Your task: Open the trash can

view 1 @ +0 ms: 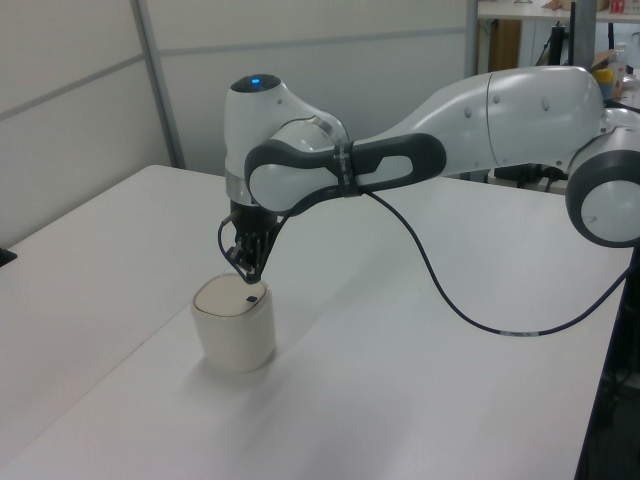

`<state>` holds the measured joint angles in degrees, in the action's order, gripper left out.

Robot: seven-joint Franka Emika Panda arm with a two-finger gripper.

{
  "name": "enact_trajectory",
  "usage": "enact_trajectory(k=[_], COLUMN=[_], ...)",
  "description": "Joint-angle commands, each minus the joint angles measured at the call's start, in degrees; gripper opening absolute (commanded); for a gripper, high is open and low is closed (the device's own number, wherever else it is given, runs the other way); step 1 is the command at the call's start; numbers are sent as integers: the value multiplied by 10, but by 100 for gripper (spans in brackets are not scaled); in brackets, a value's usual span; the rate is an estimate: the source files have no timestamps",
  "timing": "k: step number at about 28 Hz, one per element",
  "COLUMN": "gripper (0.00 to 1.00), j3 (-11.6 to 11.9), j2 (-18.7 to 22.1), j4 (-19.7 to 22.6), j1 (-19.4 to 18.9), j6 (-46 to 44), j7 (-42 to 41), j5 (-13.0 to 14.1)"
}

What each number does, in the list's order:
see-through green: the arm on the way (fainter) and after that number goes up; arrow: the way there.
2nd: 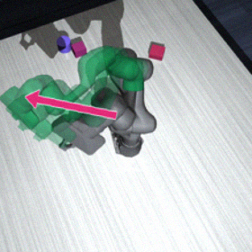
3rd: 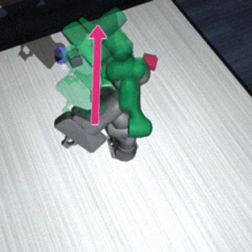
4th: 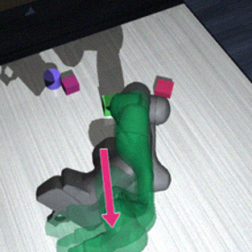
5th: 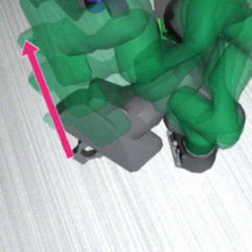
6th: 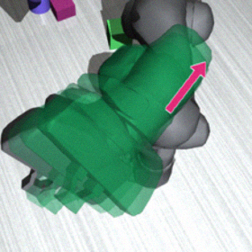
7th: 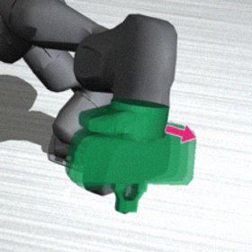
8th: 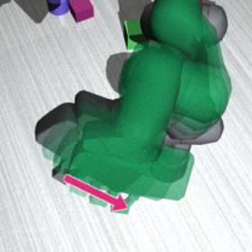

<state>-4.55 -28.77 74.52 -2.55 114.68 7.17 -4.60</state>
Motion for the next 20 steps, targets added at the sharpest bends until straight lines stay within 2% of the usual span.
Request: enact_trajectory(k=[1,20], gripper=[0,0], j3=[4,4], j2=[-9,-31], j4=[5,6], j1=[-6,-15], j6=[17,18], j7=[14,14], j5=[-18,-32])
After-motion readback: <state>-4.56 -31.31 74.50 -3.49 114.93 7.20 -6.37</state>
